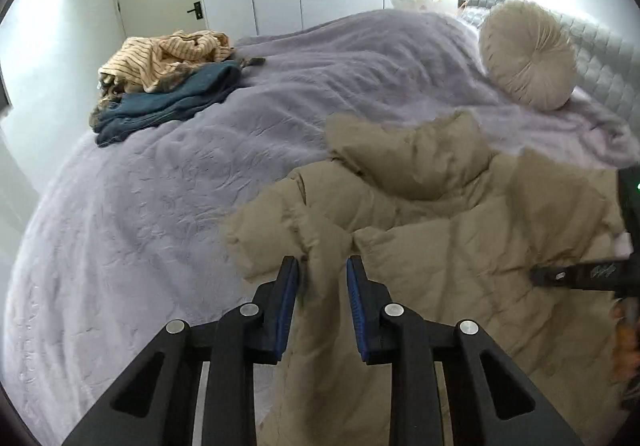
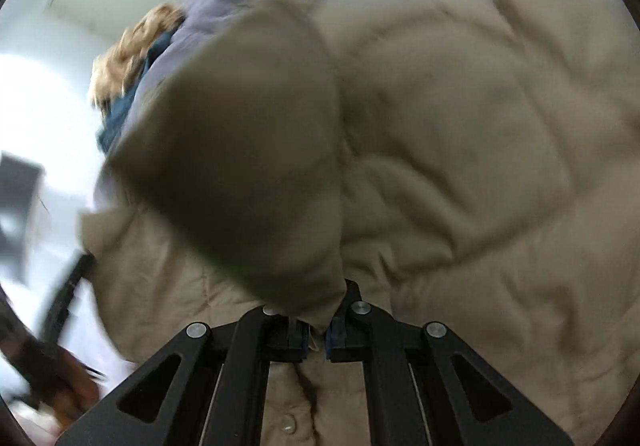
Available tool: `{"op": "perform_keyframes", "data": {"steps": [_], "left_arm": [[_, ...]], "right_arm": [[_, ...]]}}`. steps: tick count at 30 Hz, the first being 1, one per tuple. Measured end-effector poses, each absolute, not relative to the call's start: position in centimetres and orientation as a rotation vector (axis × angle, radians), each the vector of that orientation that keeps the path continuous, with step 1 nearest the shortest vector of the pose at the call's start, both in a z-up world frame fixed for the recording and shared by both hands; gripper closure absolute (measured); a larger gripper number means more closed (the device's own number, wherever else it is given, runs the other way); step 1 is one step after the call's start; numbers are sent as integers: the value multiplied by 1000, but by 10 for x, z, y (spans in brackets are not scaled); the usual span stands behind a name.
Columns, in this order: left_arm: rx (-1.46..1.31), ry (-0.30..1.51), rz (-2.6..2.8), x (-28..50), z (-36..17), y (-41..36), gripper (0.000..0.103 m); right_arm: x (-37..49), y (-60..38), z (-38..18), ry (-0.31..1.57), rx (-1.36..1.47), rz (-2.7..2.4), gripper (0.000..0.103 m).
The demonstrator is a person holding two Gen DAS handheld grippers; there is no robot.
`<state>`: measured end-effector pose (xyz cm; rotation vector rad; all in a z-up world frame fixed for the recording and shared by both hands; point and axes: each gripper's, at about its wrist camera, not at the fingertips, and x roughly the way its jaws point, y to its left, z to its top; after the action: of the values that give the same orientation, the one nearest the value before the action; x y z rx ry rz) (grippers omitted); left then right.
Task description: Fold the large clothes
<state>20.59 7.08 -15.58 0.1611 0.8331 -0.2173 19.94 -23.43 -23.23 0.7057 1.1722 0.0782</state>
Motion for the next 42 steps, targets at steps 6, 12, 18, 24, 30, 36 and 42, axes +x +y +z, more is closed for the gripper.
{"op": "perform_keyframes", "data": {"steps": [6, 12, 18, 24, 30, 36, 42], "left_arm": [[-30, 983, 22, 252, -199, 144, 76], [-71, 1003, 111, 257, -192, 176, 76], [-56, 989, 53, 227, -165, 172, 76], [-36, 1016, -32, 198, -165, 140, 76], [-36, 1078, 6, 209, -196, 123, 76], [20, 1102, 20, 211, -200, 113, 75], [-46, 1138, -23, 206, -185, 105, 75]], "right_arm": [[222, -207, -244, 1183, 758, 160, 98], [245, -189, -246, 1201, 714, 151, 94], [230, -200, -213, 1217, 673, 162, 52], [204, -212, -171, 1109, 597, 147, 58], [223, -204, -193, 1179, 447, 143, 63], [225, -220, -210, 1238, 547, 120, 63], [208, -237, -185, 1227, 568, 176, 62]]}}
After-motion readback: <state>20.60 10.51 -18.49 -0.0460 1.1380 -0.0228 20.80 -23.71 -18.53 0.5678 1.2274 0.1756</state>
